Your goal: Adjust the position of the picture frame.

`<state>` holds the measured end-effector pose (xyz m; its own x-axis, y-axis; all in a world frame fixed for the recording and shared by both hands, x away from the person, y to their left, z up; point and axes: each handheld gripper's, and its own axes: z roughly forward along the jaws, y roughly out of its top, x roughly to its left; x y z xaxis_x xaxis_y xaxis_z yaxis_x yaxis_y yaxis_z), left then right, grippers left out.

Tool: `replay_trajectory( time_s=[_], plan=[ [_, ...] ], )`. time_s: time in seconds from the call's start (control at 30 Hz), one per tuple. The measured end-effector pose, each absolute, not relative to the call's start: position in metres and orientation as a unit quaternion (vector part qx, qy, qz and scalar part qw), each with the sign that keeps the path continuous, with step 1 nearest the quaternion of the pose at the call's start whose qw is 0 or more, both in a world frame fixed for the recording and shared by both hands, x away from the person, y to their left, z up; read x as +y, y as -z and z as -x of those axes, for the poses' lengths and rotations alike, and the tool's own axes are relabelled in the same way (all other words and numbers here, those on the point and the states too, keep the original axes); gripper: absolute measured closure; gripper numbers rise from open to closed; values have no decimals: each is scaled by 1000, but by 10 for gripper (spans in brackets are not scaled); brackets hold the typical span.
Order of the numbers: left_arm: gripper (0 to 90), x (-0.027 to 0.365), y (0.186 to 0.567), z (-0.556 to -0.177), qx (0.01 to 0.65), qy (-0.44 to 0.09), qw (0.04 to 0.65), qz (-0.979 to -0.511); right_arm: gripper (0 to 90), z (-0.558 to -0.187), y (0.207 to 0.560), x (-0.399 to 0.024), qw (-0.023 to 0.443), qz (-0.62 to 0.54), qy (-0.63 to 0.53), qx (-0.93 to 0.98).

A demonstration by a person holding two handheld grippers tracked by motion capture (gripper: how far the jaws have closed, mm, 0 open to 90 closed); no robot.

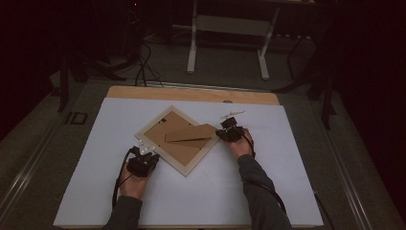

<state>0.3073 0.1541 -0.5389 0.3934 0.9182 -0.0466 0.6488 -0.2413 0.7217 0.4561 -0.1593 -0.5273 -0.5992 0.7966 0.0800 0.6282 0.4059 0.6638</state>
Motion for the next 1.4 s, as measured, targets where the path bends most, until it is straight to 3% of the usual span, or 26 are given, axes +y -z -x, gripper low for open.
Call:
replay_trajectory(
  time_s=[1.4],
  plan=[
    [900, 151, 538, -305, 504, -199, 333, -772, 900, -382, 528, -180, 100, -393, -342, 847]
  ],
)
